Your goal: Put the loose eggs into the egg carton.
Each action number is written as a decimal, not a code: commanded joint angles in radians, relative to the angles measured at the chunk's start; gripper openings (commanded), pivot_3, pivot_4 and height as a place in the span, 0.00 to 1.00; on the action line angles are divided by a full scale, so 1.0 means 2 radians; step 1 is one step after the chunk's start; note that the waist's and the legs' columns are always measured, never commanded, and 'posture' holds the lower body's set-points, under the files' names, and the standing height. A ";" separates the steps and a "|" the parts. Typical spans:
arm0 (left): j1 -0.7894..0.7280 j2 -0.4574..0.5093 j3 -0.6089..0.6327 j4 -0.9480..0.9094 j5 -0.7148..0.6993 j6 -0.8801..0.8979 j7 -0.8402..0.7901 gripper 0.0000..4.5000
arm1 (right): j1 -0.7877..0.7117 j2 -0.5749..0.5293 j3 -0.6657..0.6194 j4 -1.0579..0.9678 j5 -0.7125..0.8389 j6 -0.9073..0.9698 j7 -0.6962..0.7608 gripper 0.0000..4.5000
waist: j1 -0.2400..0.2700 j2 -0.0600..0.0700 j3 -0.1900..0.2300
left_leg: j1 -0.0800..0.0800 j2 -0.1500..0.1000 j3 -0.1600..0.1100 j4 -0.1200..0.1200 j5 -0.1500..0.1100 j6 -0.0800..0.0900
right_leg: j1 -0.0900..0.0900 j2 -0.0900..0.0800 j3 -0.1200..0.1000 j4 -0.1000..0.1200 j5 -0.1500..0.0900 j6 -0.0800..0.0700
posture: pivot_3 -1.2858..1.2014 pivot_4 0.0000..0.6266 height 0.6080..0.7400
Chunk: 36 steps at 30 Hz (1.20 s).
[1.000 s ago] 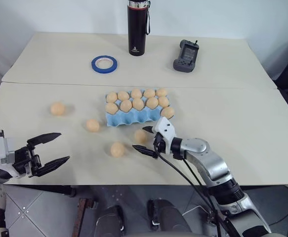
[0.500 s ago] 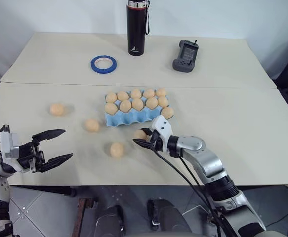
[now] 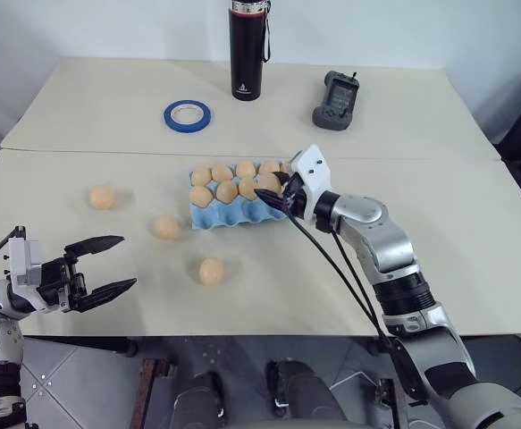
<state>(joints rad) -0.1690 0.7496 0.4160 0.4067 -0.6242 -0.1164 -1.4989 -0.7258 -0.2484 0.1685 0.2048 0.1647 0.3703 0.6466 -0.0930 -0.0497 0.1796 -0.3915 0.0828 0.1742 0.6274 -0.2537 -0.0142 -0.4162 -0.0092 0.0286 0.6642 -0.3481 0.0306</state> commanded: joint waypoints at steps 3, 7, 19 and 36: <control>-0.013 0.002 0.006 0.002 0.002 -0.011 0.001 1.00 | -0.012 -0.001 -0.006 0.001 0.002 -0.030 0.020 0.42 | -0.003 0.000 0.000 | -0.001 0.000 0.000 0.000 0.000 0.000 | -0.001 0.000 0.000 0.000 0.000 0.000 | 0.52 0.24 1.00; -0.012 0.001 0.008 0.003 0.003 -0.014 0.003 1.00 | -0.005 -0.012 -0.007 0.003 -0.002 -0.024 0.025 0.57 | -0.008 0.000 0.000 | -0.001 0.000 0.000 0.000 0.000 0.000 | -0.001 0.000 0.000 0.000 0.000 0.000 | 0.52 0.24 1.00; -0.026 0.003 0.004 0.018 0.004 -0.015 0.003 1.00 | 0.009 -0.039 -0.013 -0.042 0.008 -0.024 0.052 0.99 | -0.009 0.000 0.000 | 0.000 0.000 0.000 0.001 0.001 -0.001 | -0.001 0.000 0.000 0.002 0.000 0.000 | 0.52 0.24 1.00; -0.021 0.002 0.023 0.034 0.003 -0.034 0.015 1.00 | 0.221 -0.227 -0.096 -0.270 0.185 0.017 0.262 0.99 | 0.001 0.000 0.000 | 0.002 0.000 0.000 0.001 -0.001 0.002 | 0.002 0.000 0.000 0.001 0.000 0.001 | 0.52 0.24 1.00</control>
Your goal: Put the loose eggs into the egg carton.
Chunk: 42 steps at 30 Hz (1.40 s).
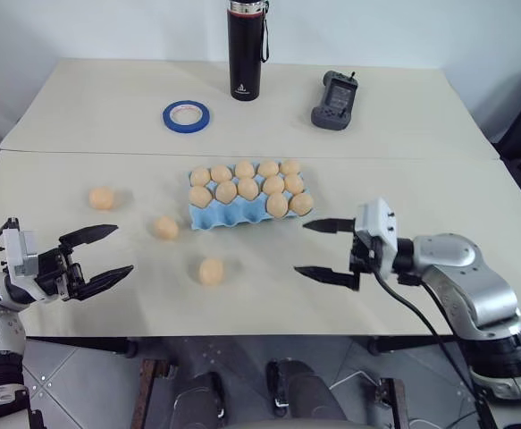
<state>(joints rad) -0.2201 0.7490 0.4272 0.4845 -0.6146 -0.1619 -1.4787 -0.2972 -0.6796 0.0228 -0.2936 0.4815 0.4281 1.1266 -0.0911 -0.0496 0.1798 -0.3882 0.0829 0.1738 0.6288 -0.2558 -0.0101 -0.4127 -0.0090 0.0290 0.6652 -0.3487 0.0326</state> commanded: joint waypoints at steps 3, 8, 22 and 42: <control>0.019 -0.006 0.017 -0.043 -0.005 -0.013 0.020 1.00 | 0.014 -0.017 -0.030 -0.014 0.037 -0.021 0.037 0.99 | 0.002 0.000 0.000 | 0.000 0.000 0.000 0.000 0.000 0.000 | 0.000 0.000 0.000 0.001 0.000 0.000 | 0.52 0.24 1.00; 0.060 -0.032 0.007 -0.157 -0.007 0.007 0.082 1.00 | 0.033 -0.025 -0.041 0.000 0.049 -0.044 0.072 0.99 | 0.005 0.000 0.000 | 0.000 0.000 0.000 0.000 0.000 0.000 | 0.000 0.000 0.000 0.000 0.000 0.000 | 0.52 0.24 1.00; 0.131 -0.165 -0.164 -0.453 0.163 0.159 0.428 1.00 | 0.025 -0.039 -0.040 0.054 0.032 -0.072 0.099 0.99 | 0.004 0.001 0.000 | 0.001 -0.001 -0.001 0.001 0.000 0.002 | 0.002 0.000 0.001 -0.001 0.002 0.001 | 0.52 0.24 1.00; 0.132 -0.162 -0.245 -0.467 0.222 0.283 0.492 0.91 | 0.013 -0.031 -0.034 0.057 0.021 -0.072 0.069 1.00 | 0.006 0.001 0.000 | 0.001 -0.001 -0.001 0.001 0.000 0.001 | 0.003 0.000 0.001 -0.001 0.002 0.001 | 0.52 0.24 1.00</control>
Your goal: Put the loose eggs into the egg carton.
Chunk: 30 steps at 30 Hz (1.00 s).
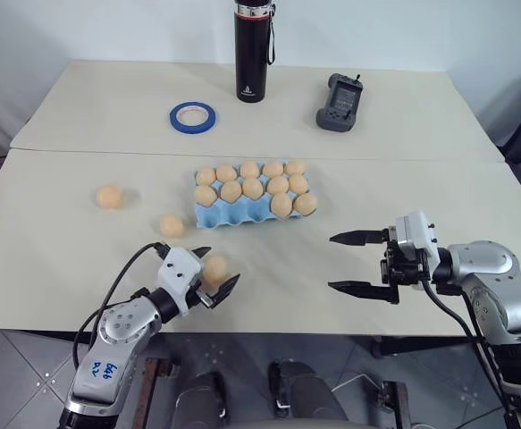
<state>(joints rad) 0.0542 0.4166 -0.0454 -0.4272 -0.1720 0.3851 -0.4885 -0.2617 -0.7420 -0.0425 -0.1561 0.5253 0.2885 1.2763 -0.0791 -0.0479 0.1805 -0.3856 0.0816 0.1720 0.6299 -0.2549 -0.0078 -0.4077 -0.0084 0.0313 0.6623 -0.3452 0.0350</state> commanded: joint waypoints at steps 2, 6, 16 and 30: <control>-0.008 0.002 -0.009 -0.010 -0.001 0.016 -0.001 0.80 | -0.005 0.000 -0.002 -0.013 0.000 -0.002 -0.007 1.00 | 0.000 0.000 0.000 | 0.000 0.000 0.000 0.000 0.000 0.000 | 0.000 0.000 0.000 0.000 0.000 0.000 | 0.52 0.24 1.00; -0.021 -0.004 -0.010 -0.007 -0.002 0.019 0.002 0.51 | 0.000 -0.001 -0.005 -0.017 0.004 -0.001 -0.008 1.00 | 0.001 0.000 0.000 | 0.000 0.000 0.000 0.000 0.000 0.000 | 0.000 0.000 0.000 0.000 0.000 0.000 | 0.52 0.24 1.00; -0.138 -0.087 -0.018 0.052 0.023 -0.034 0.064 0.42 | 0.001 -0.002 -0.012 -0.016 0.003 -0.002 -0.021 1.00 | 0.010 0.000 0.000 | 0.000 0.000 0.000 0.001 0.000 0.000 | 0.000 0.000 0.000 0.000 0.000 0.000 | 0.52 0.24 1.00; -0.294 -0.146 -0.039 0.290 0.062 -0.152 0.076 0.42 | 0.007 0.018 -0.026 -0.018 0.024 -0.010 -0.034 1.00 | 0.014 0.000 0.000 | 0.000 0.000 0.001 0.001 0.001 -0.002 | 0.000 0.000 0.001 0.000 0.001 0.001 | 0.52 0.24 1.00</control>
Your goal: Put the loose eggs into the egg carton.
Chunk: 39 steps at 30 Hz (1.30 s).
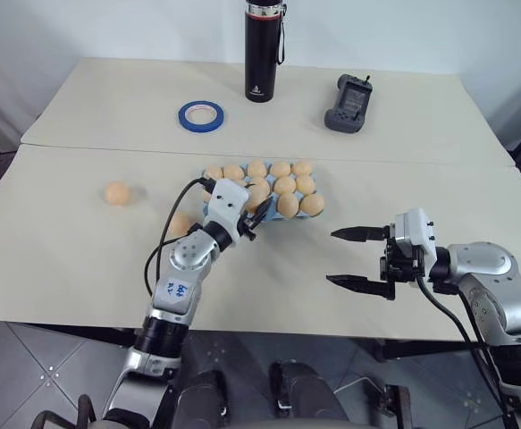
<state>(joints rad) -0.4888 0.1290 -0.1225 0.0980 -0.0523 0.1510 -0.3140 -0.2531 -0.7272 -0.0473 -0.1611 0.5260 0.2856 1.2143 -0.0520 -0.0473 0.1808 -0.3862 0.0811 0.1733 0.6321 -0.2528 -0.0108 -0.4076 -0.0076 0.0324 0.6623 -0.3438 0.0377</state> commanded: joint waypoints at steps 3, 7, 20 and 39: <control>-0.046 -0.005 -0.003 0.068 0.002 -0.058 -0.023 0.42 | 0.014 0.024 -0.039 -0.010 0.037 -0.020 -0.004 1.00 | 0.001 0.000 0.000 | 0.000 0.000 0.000 0.000 0.000 0.000 | 0.000 0.000 0.000 0.000 0.000 0.000 | 0.52 0.24 1.00; -0.062 -0.010 -0.006 0.099 0.001 -0.076 -0.037 0.42 | 0.037 0.034 -0.053 -0.002 0.038 -0.039 -0.006 1.00 | 0.003 0.000 0.000 | 0.000 0.000 0.000 0.000 0.000 0.000 | 0.000 0.000 0.000 0.000 0.000 0.000 | 0.52 0.24 1.00; -0.058 -0.011 -0.002 0.072 -0.007 -0.067 -0.062 1.00 | 0.048 0.035 -0.052 -0.003 0.030 -0.050 -0.018 1.00 | 0.003 0.000 0.000 | 0.000 0.000 0.000 0.000 0.000 0.000 | 0.000 0.000 0.000 0.000 0.000 0.000 | 0.52 0.24 1.00; 0.285 0.195 0.208 -0.253 -0.194 0.059 -0.191 1.00 | 0.024 0.032 -0.044 0.036 0.032 -0.052 0.014 1.00 | -0.003 0.001 0.000 | 0.001 0.000 0.000 0.000 -0.001 0.001 | 0.000 -0.001 0.000 0.000 0.001 -0.001 | 0.52 0.24 1.00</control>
<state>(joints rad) 0.0627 0.5052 0.2398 -0.3801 -0.4059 0.2896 -0.6737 -0.1897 -0.6566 -0.1245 -0.0887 0.5807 0.1949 1.2294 -0.0573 -0.0459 0.1811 -0.3849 0.0817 0.1731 0.6312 -0.2542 -0.0092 -0.4070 -0.0090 0.0313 0.6623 -0.3424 0.0349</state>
